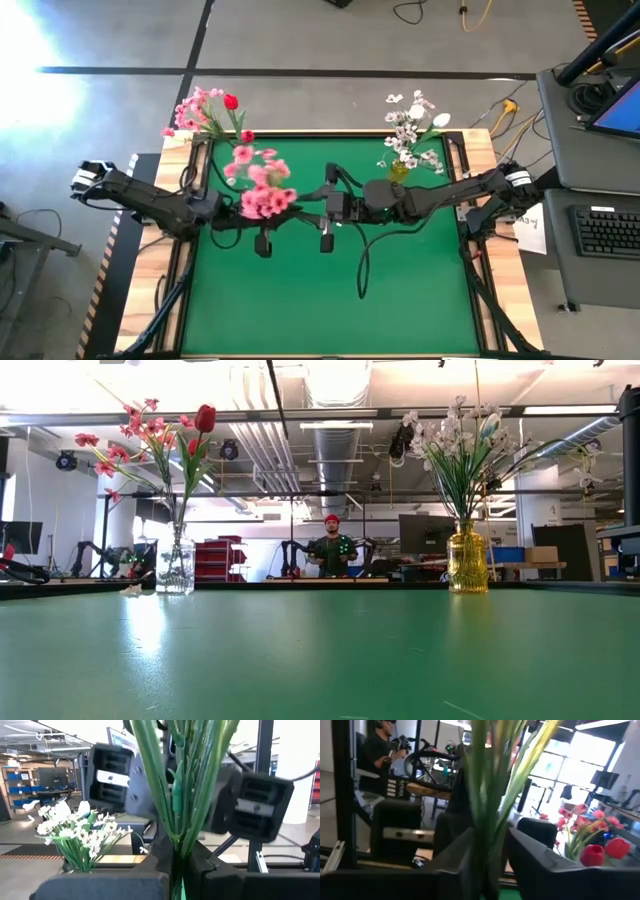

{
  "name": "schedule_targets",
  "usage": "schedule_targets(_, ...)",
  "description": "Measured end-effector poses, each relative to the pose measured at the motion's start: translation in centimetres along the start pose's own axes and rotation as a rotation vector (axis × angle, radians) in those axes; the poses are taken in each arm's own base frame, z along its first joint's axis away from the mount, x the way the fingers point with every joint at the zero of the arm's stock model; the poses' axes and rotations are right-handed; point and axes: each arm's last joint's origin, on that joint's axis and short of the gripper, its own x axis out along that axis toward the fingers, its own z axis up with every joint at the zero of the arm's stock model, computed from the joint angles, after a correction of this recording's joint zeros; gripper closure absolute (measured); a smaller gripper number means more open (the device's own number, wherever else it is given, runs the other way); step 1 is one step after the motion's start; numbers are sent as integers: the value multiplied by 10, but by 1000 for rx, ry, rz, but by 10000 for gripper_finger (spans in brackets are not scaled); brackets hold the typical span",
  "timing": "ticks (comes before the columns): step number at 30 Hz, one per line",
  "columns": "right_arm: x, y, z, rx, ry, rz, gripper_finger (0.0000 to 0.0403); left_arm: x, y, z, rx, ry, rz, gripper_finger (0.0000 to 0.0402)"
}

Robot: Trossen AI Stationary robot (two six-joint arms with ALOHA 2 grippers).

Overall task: Sort flowers into vase by color
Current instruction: Put the pink flowers into the transparent vase

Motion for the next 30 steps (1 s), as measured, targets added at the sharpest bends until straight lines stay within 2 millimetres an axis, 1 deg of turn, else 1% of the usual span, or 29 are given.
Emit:
schedule_targets(3, -1, -1, 2, -3, 17, -23, 250, -2, 1, 0, 5, 16, 7, 400)
schedule_targets(5, -3, -3, 3, -6, 41, -53, 224, -5, 3, 2, 9, 28, 46, 401)
schedule_targets(8, -10, -8, 8, 5, 83, -100, 195, -14, 10, 6, 55, 78, 155, 401)
schedule_targets(12, -18, -12, 8, 32, 164, -142, 172, -35, 23, 17, 135, 137, 342, 401)
schedule_targets(18, -22, -12, 2, 34, 255, -166, 156, -67, 46, 30, 188, 198, 536, 401)
schedule_targets(22, -23, -12, -3, 29, 296, -179, 159, -84, 64, 32, 151, 185, 636, 401)
schedule_targets(26, -24, -11, -7, 30, 307, -178, 163, -98, 81, 33, 151, 203, 737, 401)
schedule_targets(30, -24, -10, -10, 30, 313, -177, 161, -106, 96, 31, 151, 236, 851, 402)
